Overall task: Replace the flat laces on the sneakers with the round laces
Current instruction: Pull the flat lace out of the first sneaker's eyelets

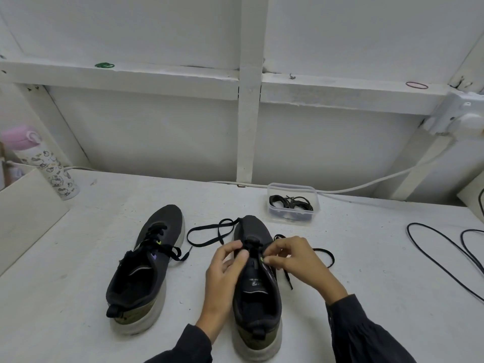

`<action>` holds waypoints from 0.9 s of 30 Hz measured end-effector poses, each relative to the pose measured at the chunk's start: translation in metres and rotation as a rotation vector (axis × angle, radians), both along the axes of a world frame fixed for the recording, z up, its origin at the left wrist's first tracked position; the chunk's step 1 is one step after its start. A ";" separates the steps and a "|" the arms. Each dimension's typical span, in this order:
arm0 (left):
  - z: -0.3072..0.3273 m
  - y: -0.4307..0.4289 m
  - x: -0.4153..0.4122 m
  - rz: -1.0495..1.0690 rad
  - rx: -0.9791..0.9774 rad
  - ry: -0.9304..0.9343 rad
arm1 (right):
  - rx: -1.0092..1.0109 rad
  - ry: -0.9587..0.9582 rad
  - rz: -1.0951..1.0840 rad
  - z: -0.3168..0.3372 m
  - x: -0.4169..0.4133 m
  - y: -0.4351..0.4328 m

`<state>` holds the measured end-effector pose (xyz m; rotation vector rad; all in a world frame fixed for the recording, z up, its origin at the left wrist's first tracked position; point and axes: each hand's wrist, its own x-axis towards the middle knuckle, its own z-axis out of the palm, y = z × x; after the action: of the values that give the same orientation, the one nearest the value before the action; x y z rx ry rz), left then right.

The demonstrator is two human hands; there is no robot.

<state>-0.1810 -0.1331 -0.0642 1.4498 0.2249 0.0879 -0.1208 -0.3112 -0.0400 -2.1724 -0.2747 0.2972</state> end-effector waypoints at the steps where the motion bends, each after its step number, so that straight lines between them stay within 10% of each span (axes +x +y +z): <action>1: -0.003 -0.003 -0.002 -0.057 0.035 -0.021 | 0.003 -0.036 -0.034 -0.003 -0.002 0.002; 15: -0.012 -0.004 0.000 -0.191 0.330 -0.002 | -0.219 -0.246 -0.009 -0.004 0.007 0.020; 27: -0.012 -0.003 0.000 -0.206 0.323 0.005 | 0.114 -0.034 -0.092 -0.011 0.007 -0.004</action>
<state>-0.1813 -0.1366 -0.0766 1.7870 0.0654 -0.0498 -0.1139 -0.3149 -0.0513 -2.0721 -0.2053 0.1891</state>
